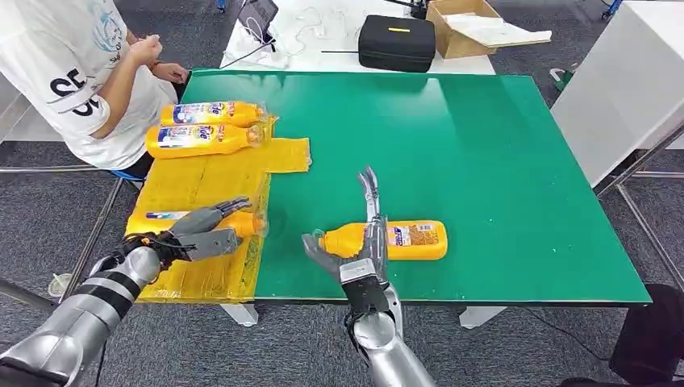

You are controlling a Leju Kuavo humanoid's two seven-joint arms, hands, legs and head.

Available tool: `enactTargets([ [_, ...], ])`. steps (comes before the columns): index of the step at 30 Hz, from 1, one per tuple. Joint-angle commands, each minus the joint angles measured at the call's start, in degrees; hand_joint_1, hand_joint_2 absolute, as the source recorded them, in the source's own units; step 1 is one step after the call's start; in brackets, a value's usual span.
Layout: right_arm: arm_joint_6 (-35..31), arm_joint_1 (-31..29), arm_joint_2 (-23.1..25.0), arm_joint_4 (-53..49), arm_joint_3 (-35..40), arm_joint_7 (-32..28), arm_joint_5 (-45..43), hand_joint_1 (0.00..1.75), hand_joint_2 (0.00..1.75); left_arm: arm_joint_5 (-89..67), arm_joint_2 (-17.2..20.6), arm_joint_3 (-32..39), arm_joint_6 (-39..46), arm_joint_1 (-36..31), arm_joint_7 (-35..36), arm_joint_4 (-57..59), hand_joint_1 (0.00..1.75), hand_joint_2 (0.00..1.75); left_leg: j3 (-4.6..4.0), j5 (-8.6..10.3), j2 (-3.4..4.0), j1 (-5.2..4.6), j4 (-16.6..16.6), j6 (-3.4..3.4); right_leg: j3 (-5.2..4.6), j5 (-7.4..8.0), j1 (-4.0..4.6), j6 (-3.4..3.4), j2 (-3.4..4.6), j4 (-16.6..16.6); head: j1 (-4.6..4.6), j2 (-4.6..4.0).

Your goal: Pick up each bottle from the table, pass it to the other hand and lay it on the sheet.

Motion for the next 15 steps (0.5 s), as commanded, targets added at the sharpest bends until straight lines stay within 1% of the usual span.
enactTargets([
  [1, 0.2, -1.4, -0.5, 3.3, -1.3, 0.0, 0.0, 0.00, 1.75, 1.4, -0.3, -2.7, 2.4, 0.9, -0.4, -1.0, 0.00, 0.00, 0.21, -0.04, 0.07, -0.01, -0.1, 0.09, 0.20, -0.03, 0.02, -0.07, -0.03, -0.1, 0.00, 0.00],
  [2, 0.5, -1.4, -0.6, 3.4, -1.2, 0.1, 0.1, 0.00, 1.75, 2.3, -0.8, -1.9, 3.4, 1.6, -1.0, -1.6, 0.00, 0.00, 0.18, -0.03, 0.04, -0.01, -0.1, 0.07, 0.17, -0.03, 0.02, -0.06, -0.04, -0.1, 0.02, 0.00],
  [4, 0.7, -1.4, -0.5, 3.6, -1.1, 0.5, 0.4, 0.00, 1.75, 3.2, -2.3, 0.1, 8.7, 3.9, -1.2, -4.6, 0.00, 0.00, 0.15, -0.03, 0.04, -0.03, -0.1, 0.07, 0.15, -0.03, 0.00, -0.05, -0.04, -0.1, 0.02, 0.02],
  [5, 0.7, -1.4, -0.5, 3.6, -1.0, 0.7, 0.6, 0.00, 1.75, 2.6, -3.3, 1.3, 12.0, 4.7, -1.2, -5.7, 0.00, 0.00, 0.24, -0.05, 0.05, -0.03, -0.1, 0.09, 0.24, -0.05, 0.01, -0.06, -0.04, -0.1, 0.00, 0.02],
  [6, 0.9, -1.4, -0.5, 3.7, -0.8, 1.0, 0.9, 0.00, 1.75, 3.4, -4.8, 3.4, 14.9, 5.8, -1.2, -7.4, 0.00, 0.00, 0.14, -0.03, 0.01, -0.03, -0.1, 0.07, 0.13, -0.04, 0.00, -0.04, -0.08, -0.1, 0.02, 0.00],
  [7, 0.8, -1.4, -0.3, 3.6, -0.7, 1.3, 1.1, 0.00, 1.75, 3.6, -5.9, 4.8, 16.5, 6.4, -0.9, -8.3, 0.00, 0.00, 0.37, -0.09, 0.03, -0.03, -0.1, 0.14, 0.37, -0.10, 0.02, -0.10, -0.13, -0.1, 0.00, 0.00],
  [8, 0.8, -1.4, -0.3, 3.6, -0.5, 1.8, 1.3, 0.00, 1.75, 2.5, -6.8, 6.2, 19.8, 7.3, -0.7, -10.1, 0.00, 0.00, 0.06, -0.03, -0.01, -0.02, 0.0, 0.07, 0.06, -0.04, 0.01, -0.03, -0.11, 0.0, 0.00, 0.00],
  [9, 0.8, -1.4, -0.2, 3.7, -0.1, 2.3, 1.7, 0.00, 1.75, 2.7, -7.9, 8.5, 21.4, 8.5, -0.7, -12.4, 0.00, 0.00, 0.10, -0.04, -0.06, -0.04, 0.0, 0.10, 0.11, -0.08, 0.00, -0.04, -0.18, -0.1, 0.00, 0.00],
  [10, 0.7, -1.4, -0.2, 3.8, 0.1, 2.8, 2.0, 0.00, 1.75, 1.8, -8.2, 9.2, 22.7, 9.3, -0.3, -14.2, 0.00, 0.00, 0.17, -0.07, -0.06, -0.03, -0.1, 0.12, 0.19, -0.11, 0.01, -0.06, -0.21, -0.1, 0.02, 0.02],
  [11, 0.7, -1.4, -0.1, 3.9, 0.1, 3.0, 2.1, 0.00, 1.75, 1.7, -8.5, 9.9, 22.6, 9.8, -0.3, -15.4, 0.00, 0.00, 0.00, -0.03, -0.06, -0.03, 0.0, 0.09, 0.03, -0.07, 0.00, -0.03, -0.16, 0.0, 0.00, 0.00],
  [12, 0.7, -1.4, -0.1, 3.9, 0.2, 3.0, 2.2, 0.00, 1.75, 1.4, -8.4, 10.1, 22.6, 10.1, -0.1, -16.1, 0.00, 0.00, 0.10, -0.09, -0.03, -0.03, 0.0, 0.12, 0.14, -0.12, 0.01, -0.05, -0.16, -0.1, 0.02, 0.00],
  [15, 0.7, -1.4, -0.1, 3.9, 0.2, 3.1, 2.2, 0.00, 1.75, 1.4, -8.4, 10.6, 22.5, 10.3, -0.1, -16.4, 0.00, 0.00, -0.07, -0.06, 0.06, -0.02, 0.0, 0.06, -0.06, -0.04, 0.01, -0.04, -0.03, 0.0, 0.00, 0.00],
])
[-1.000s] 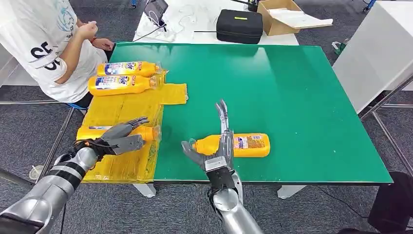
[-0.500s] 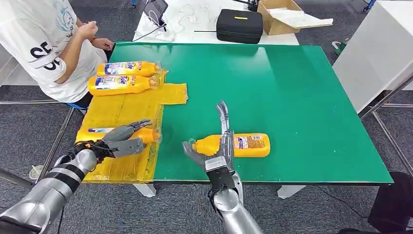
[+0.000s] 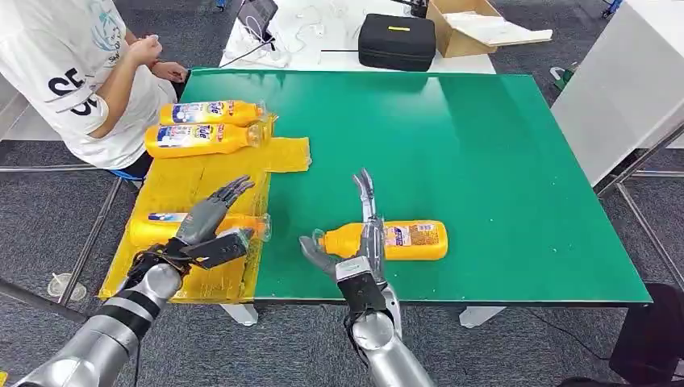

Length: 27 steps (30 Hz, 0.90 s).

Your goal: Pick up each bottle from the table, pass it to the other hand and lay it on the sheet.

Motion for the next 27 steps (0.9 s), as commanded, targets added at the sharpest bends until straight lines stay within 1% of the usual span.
enactTargets([
  [1, 0.0, -1.4, -0.6, 3.2, 0.4, 1.1, 0.3, 0.00, 1.75, -1.8, -3.5, 6.7, 0.3, 2.6, 1.1, -6.8, 0.00, 0.00, 0.19, -0.07, 0.03, -0.01, 0.0, 0.08, 0.20, -0.06, 0.02, -0.06, -0.06, 0.0, 0.00, 0.00],
  [6, 0.1, -1.2, -0.6, 2.9, 0.3, 1.1, 0.3, 0.00, 1.75, -3.2, -3.2, 6.8, 0.0, 2.6, 1.2, -7.5, 0.00, 0.00, 0.20, -0.08, 0.07, 0.01, 0.0, 0.06, 0.17, -0.06, 0.05, -0.09, -0.03, 0.0, -0.02, 0.00],
  [9, 0.1, -0.9, -0.5, 2.4, 0.2, 1.4, 0.7, 0.00, 1.75, -3.5, -4.2, 8.5, -1.0, 3.5, 0.9, -9.0, 0.00, 0.00, 0.17, -0.07, 0.06, 0.01, 0.0, 0.07, 0.13, -0.06, 0.05, -0.06, -0.04, 0.0, -0.02, 0.00],
  [10, 0.2, -0.9, -0.5, 2.3, 0.3, 1.4, 0.7, 0.00, 1.75, -3.3, -4.2, 8.7, -1.4, 3.6, 0.9, -9.2, 0.00, 0.00, 0.26, -0.09, 0.05, 0.02, -0.1, 0.09, 0.23, -0.08, 0.06, -0.07, -0.07, -0.1, 0.00, 0.00],
  [13, 0.4, -0.8, -0.4, 2.2, 0.4, 1.6, 0.7, 0.00, 1.75, -3.9, -4.3, 8.8, -1.4, 3.9, 1.6, -9.7, 0.00, 0.00, 0.09, -0.06, 0.08, 0.02, 0.0, 0.06, 0.06, -0.04, 0.05, -0.03, 0.00, 0.0, 0.00, 0.00],
  [15, 0.4, -0.8, -0.4, 2.2, 0.4, 1.6, 0.7, 0.00, 1.75, -3.9, -4.3, 8.8, -1.4, 3.9, 1.6, -9.7, 0.00, 0.00, 0.23, -0.11, 0.08, 0.00, 0.0, 0.10, 0.21, -0.09, 0.04, -0.06, -0.05, 0.0, 0.00, 0.00],
  [17, 0.4, -0.7, -0.3, 2.2, 0.4, 1.7, 0.8, 0.00, 1.75, -3.8, -4.5, 9.2, -1.5, 4.1, 1.6, -9.5, 0.00, 0.00, 0.18, -0.08, 0.06, 0.01, -0.1, 0.07, 0.16, -0.07, 0.04, -0.07, -0.03, -0.1, 0.00, 0.00],
  [22, 0.4, -0.6, -0.1, 2.5, 0.5, 2.0, 0.9, 0.00, 1.75, -3.7, -6.0, 11.6, 2.3, 4.5, 3.0, -9.4, 0.00, 0.00, 0.18, -0.07, 0.05, 0.01, 0.0, 0.07, 0.16, -0.07, 0.06, -0.09, -0.06, 0.0, -0.02, 0.02],
  [23, 0.4, -0.6, -0.1, 2.5, 0.5, 2.0, 0.9, 0.00, 1.75, -3.7, -6.0, 11.6, 2.3, 4.5, 3.0, -9.4, 0.00, 0.00, 0.07, -0.04, 0.02, 0.01, 0.0, 0.05, 0.06, -0.05, 0.04, -0.06, -0.06, 0.0, -0.02, 0.02],
  [27, 0.4, -0.6, -0.1, 2.5, 0.5, 2.0, 0.9, 0.00, 1.75, -3.7, -6.0, 11.6, 2.3, 4.5, 3.0, -9.4, 0.00, 0.00, 0.13, -0.07, 0.05, 0.01, 0.0, 0.07, 0.11, -0.06, 0.05, -0.06, -0.04, -0.1, 0.00, 0.00],
])
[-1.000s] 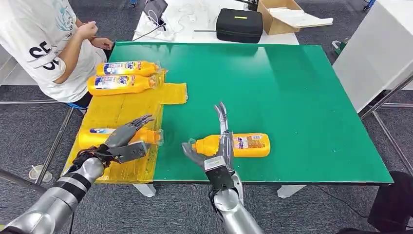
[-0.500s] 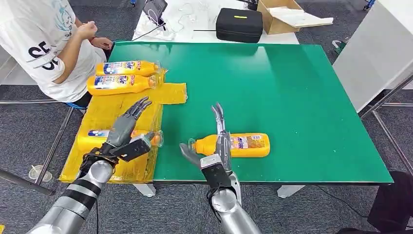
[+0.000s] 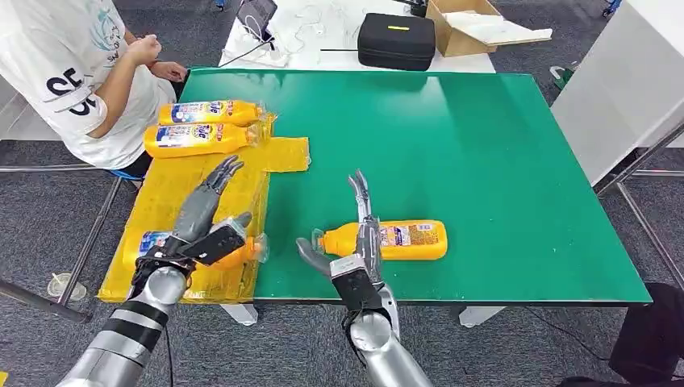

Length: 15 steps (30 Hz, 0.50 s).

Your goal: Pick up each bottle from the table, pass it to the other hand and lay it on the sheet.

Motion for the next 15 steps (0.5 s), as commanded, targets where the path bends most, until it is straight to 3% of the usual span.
enactTargets([
  [1, 0.0, -0.7, -0.5, 2.0, 0.5, 0.3, -0.1, 0.00, 1.75, -0.2, -1.4, 2.2, 0.5, -0.7, 0.6, 1.1, 0.00, 0.00, 0.15, -0.05, 0.03, 0.01, 0.0, 0.05, 0.15, -0.04, 0.03, -0.04, -0.03, 0.0, 0.00, 0.00],
  [10, 0.0, -0.7, -0.5, 2.0, 0.5, 0.3, -0.1, 0.00, 1.75, -0.2, -1.4, 2.2, 0.5, -0.7, 0.6, 1.1, 0.00, 0.00, 0.27, -0.09, 0.05, 0.00, 0.0, 0.07, 0.28, -0.08, 0.03, -0.08, -0.04, 0.0, 0.02, 0.00],
  [12, -0.8, -0.3, -0.4, 1.6, 0.3, 1.0, 0.3, 0.00, 1.75, -0.1, -4.1, 5.9, 7.7, -0.8, 5.3, 1.1, 0.00, 0.00, 0.11, -0.03, 0.01, -0.01, 0.0, 0.05, 0.12, -0.03, 0.01, -0.04, -0.05, 0.0, 0.02, 0.00],
  [15, -1.7, 0.9, -0.4, 0.1, 0.1, 2.1, 1.2, 0.00, 1.75, 8.9, -9.7, 13.7, 6.7, -0.6, 9.6, -0.4, 0.00, 0.00, 0.14, -0.05, -0.10, -0.01, 0.0, 0.08, 0.19, -0.09, 0.02, -0.05, -0.18, 0.0, 0.00, 0.00],
])
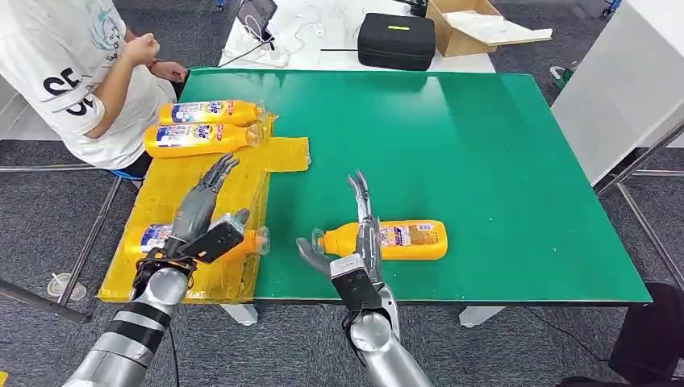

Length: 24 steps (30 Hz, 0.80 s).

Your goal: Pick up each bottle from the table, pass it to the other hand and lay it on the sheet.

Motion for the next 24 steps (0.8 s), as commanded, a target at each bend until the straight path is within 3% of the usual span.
enactTargets([
  [1, -1.6, 1.0, -0.4, 0.0, 0.2, 2.1, 1.2, 0.00, 1.75, 17.6, -10.1, 15.4, -2.0, -0.7, 8.7, -0.9, 0.00, 0.00, 0.07, -0.03, -0.11, 0.00, 0.0, 0.07, 0.12, -0.06, 0.03, -0.03, -0.18, 0.0, -0.02, 0.00],
  [3, -1.7, 0.8, -0.3, 0.8, 0.2, 2.3, 1.2, 0.00, 1.75, 31.5, -11.9, 18.6, -11.8, 0.7, 10.4, -1.2, 0.00, 0.00, 0.14, -0.06, -0.05, 0.00, 0.0, 0.09, 0.18, -0.07, 0.03, -0.03, -0.13, 0.0, 0.00, 0.00],
  [6, -2.1, 0.4, -0.2, 2.1, 0.1, 1.5, 0.9, 0.00, 1.75, 41.0, -12.4, 19.6, -15.6, 1.5, 10.1, 0.3, 0.00, 0.00, 0.29, -0.11, 0.06, -0.03, -0.1, 0.10, 0.32, -0.08, 0.01, -0.05, -0.02, -0.1, -0.02, 0.00],
  [9, -3.1, 1.0, -0.6, 0.5, -0.2, -0.2, 0.4, 0.00, 1.75, 40.1, -12.8, 18.4, -9.8, 2.8, 5.6, -3.1, 0.00, 0.00, 0.36, -0.15, 0.07, -0.04, -0.1, 0.11, 0.39, -0.13, 0.00, -0.07, -0.03, -0.1, 0.00, 0.00],
  [10, -4.0, 1.6, -0.9, -1.0, -0.6, -0.8, 0.4, 0.00, 1.75, 38.7, -12.8, 17.5, -7.5, 3.4, 4.6, -4.9, 0.00, 1.75, 0.21, -0.11, 0.07, -0.02, 0.0, 0.08, 0.24, -0.09, 0.01, -0.06, -0.01, -0.1, 0.00, 0.00],
  [12, -5.6, 3.2, -2.2, -4.9, -1.5, -0.4, 1.1, 0.00, 1.75, 38.6, -13.2, 17.5, -4.5, 5.4, 4.5, -8.8, 0.00, 1.75, 0.17, -0.11, 0.01, -0.02, 0.0, 0.07, 0.20, -0.11, 0.01, -0.06, -0.07, 0.0, 0.00, 0.00],
  [17, -3.4, 5.6, -8.9, -8.8, -4.4, 10.5, 12.3, 0.00, 1.75, 37.2, -12.3, 19.1, 0.6, 9.9, 3.7, -12.7, 0.00, 1.75, 0.12, -0.06, -0.02, -0.02, -0.1, 0.08, 0.16, -0.05, 0.00, -0.01, -0.06, -0.1, -0.04, 0.00],
  [20, 1.5, 6.3, -12.3, -9.2, -6.7, 18.6, 23.2, 0.00, 1.75, 35.2, -11.9, 20.8, 1.6, 12.0, 3.0, -13.1, 0.00, 1.75, 0.26, -0.13, -0.01, -0.04, -0.1, 0.13, 0.31, -0.08, 0.00, -0.01, -0.09, -0.2, -0.02, 0.00],
  [24, 10.2, 3.0, -16.1, -6.6, -7.8, 26.4, 28.7, 0.00, 1.75, 32.0, -11.9, 21.7, 1.7, 12.5, 2.7, -12.9, 0.00, 1.75, 0.23, -0.13, -0.03, -0.08, -0.1, 0.13, 0.29, -0.08, -0.05, -0.03, -0.11, -0.1, -0.02, 0.00],
])
